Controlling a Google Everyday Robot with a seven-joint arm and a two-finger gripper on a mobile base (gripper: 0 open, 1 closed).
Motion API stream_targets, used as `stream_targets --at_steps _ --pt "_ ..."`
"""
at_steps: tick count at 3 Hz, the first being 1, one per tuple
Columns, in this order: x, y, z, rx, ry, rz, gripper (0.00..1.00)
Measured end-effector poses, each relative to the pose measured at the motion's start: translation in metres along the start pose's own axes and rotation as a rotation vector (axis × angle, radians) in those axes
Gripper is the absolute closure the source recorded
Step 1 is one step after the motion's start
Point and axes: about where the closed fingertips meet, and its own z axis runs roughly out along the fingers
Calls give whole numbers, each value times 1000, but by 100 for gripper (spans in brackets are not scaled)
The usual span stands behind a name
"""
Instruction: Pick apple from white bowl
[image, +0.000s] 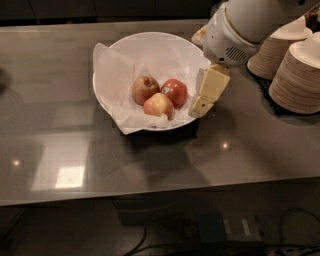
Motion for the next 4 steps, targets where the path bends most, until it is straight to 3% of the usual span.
stream_targets --at_steps 1,2,4 --pt "-18 -19 25 7 -93 7 0" --pt "-35 -32 48 -21 -172 19 0" --pt "-62 -43 79 -78 -259 29 0"
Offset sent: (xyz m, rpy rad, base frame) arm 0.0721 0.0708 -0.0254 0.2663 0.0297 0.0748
